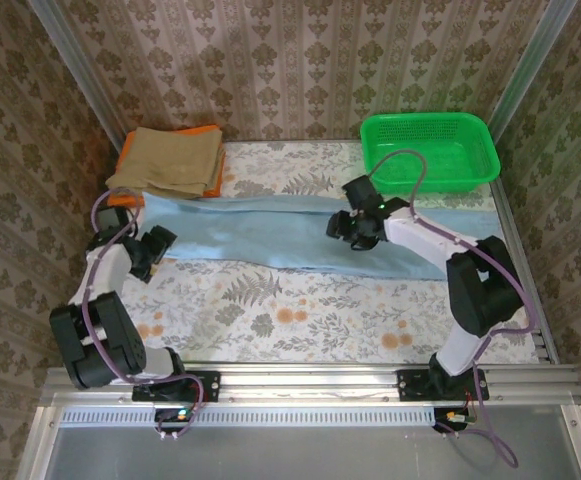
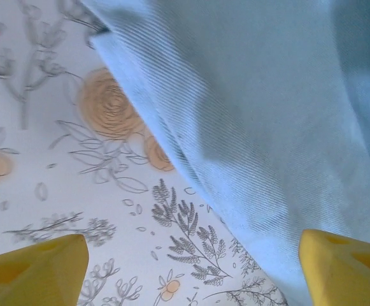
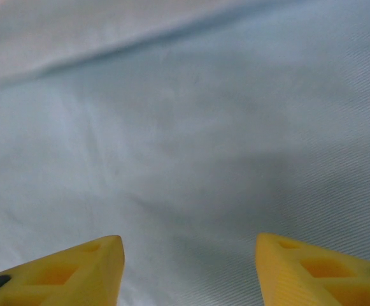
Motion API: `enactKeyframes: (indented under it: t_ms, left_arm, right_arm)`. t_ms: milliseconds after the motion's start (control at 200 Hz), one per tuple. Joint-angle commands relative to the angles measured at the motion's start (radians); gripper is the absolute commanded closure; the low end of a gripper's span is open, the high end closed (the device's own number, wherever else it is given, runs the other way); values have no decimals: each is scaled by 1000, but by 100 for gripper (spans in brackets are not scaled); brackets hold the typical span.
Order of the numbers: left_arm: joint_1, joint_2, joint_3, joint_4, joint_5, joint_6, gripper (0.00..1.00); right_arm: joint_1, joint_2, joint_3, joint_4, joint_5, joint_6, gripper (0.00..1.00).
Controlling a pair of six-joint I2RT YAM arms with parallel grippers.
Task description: Fold and stack the trousers
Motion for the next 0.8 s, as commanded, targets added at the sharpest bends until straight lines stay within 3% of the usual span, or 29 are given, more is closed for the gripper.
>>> enactKeyframes:
  t_ms: [0,155,325,570,670,795]
  left_arm:
    - [27,-73,-16,0,2,34,13]
    - [54,-12,-89,173,32,15,14]
    - [52,121,-112,376,41,-58,17]
    - [45,215,-76,460,14,-73,21]
    - [44,263,-86,512,22,-97,38]
    - [48,304,-112,576,25,-119,74]
  right_arm:
    - [38,-22,-38,-2,-8,-8,37]
    - [15,-99,-159,-4,-5,-11,27]
    - [-95,-234,-301,-17,-33,-14,23]
    - [-232,-438,-417,-141,-4,-55,21]
    - [-366,-517,-478,-153,-24,-50,21]
    - [-566,-616,-526,-171,-32,-36,18]
